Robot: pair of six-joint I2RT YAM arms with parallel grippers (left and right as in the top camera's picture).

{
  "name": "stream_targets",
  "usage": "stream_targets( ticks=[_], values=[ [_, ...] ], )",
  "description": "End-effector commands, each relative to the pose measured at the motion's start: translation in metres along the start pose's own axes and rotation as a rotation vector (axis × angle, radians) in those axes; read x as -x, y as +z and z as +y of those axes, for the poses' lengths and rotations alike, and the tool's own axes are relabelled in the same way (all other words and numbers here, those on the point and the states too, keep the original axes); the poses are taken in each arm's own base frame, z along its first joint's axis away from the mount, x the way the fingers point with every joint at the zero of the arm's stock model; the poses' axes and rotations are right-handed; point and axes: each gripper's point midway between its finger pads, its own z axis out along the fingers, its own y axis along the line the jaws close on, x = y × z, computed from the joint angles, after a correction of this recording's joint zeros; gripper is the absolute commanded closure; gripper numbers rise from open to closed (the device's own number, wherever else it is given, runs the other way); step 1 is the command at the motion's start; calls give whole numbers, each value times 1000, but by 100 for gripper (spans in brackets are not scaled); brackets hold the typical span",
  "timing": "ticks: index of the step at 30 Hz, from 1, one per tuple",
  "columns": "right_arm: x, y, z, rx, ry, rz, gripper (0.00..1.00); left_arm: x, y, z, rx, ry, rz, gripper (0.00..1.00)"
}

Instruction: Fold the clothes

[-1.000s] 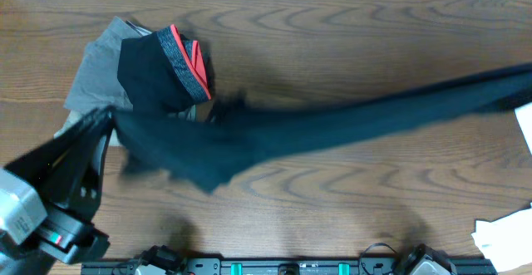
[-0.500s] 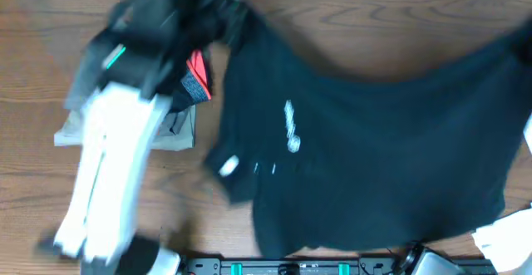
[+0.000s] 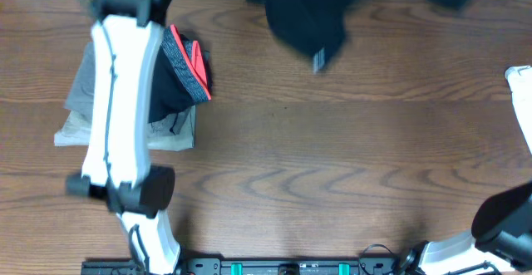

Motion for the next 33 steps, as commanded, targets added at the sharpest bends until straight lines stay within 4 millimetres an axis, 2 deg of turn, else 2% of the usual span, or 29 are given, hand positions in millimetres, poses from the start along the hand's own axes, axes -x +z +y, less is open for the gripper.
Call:
stream_targets(
  ticks=[1, 3, 4, 6, 7, 8, 9, 10, 11, 13, 15, 17, 21, 24, 29, 33],
  values=[
    [-29, -7, 2, -10, -7, 128, 99, -34, -1, -21, -67, 62, 142, 94],
    [-75, -13, -20, -136, 43, 277, 99, -79, 1, -29, -102, 31, 306, 94],
    [-101, -21, -36, -240, 55, 366, 99, -109, 1, -33, -122, 3, 415, 94],
    [-138, -39, -59, -416, 71, 501, 99, -149, -1, -39, -149, -34, 560, 94],
    [-161, -54, -70, -519, 69, 592, 96, -173, -3, -43, -165, -57, 649, 94],
    [-177, -64, -78, -582, 64, 657, 89, -191, -6, -46, -178, -76, 723, 94],
    [-197, -76, -83, -648, 68, 731, 83, -211, -10, -49, -192, -96, 800, 93],
    [-211, -83, -84, -678, 79, 782, 82, -230, -14, -52, -203, -116, 874, 93],
    [-227, -90, -83, -689, 98, 838, 82, -242, -20, -54, -211, -129, 928, 93],
    [-246, -98, -81, -701, 119, 901, 84, -262, -32, -52, -191, -134, 1031, 93],
    [-257, -107, -82, -729, 129, 946, 92, -274, -48, -47, -151, -122, 1119, 93],
    [-260, -112, -81, -735, 141, 967, 92, -279, -61, -45, -133, -113, 1170, 94],
    [-262, -111, -81, -736, 152, 965, 86, -279, -63, -46, -113, -155, 1181, 94],
    [-273, -108, -83, -736, 168, 963, 71, -279, -62, -48, -116, -158, 1180, 94],
    [-333, -111, -85, -710, 234, 1036, 56, -278, -58, -47, -113, -157, 1165, 94],
    [-386, -130, -87, -707, 302, 1112, 53, -277, -57, -47, -109, -158, 1159, 94]
  ],
)
